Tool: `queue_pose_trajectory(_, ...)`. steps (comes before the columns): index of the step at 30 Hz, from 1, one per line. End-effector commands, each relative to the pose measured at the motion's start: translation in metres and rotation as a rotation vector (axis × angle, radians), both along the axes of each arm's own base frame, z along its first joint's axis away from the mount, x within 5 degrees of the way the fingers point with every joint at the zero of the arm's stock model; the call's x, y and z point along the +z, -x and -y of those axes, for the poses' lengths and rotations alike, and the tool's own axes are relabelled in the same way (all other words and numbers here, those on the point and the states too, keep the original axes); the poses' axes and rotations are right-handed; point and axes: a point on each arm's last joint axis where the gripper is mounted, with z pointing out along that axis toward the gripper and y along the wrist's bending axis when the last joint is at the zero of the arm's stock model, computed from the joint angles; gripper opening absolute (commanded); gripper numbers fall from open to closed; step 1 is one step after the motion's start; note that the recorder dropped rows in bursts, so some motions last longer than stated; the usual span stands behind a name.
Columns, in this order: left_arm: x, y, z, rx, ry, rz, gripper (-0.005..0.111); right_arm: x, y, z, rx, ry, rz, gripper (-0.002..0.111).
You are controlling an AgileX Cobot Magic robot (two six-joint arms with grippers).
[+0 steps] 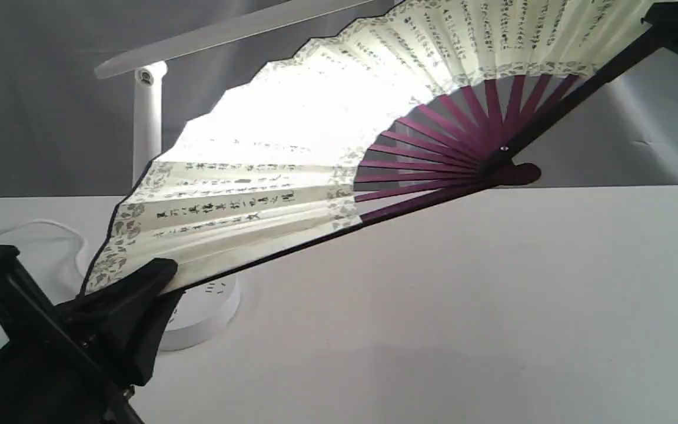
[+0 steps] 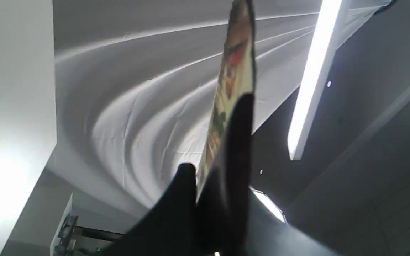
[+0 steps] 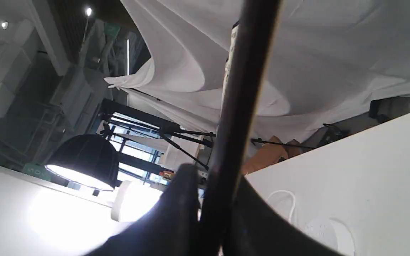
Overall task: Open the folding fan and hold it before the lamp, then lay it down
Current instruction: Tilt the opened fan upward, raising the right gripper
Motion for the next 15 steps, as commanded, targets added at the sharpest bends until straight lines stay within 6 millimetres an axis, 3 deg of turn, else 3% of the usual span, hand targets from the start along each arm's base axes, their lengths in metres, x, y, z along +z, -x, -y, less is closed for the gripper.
queue_pose_trajectory(1,0.005,-0.003,-0.019,0.169,0.136,-0.005,0.0,0.006,0.0,0.012,-0.098,0.041,0.037,0.0)
queue_pose_trajectory(10,0.004,-0.003,-0.02,0.185,0.188,-0.028,0.0,0.01,-0.006,-0.009,-0.06,-0.011,0.055,0.0)
queue_pose_trajectory(15,0.009,-0.002,-0.023,0.197,0.225,-0.022,0.0,0.01,-0.007,-0.009,-0.058,-0.011,0.055,0.0)
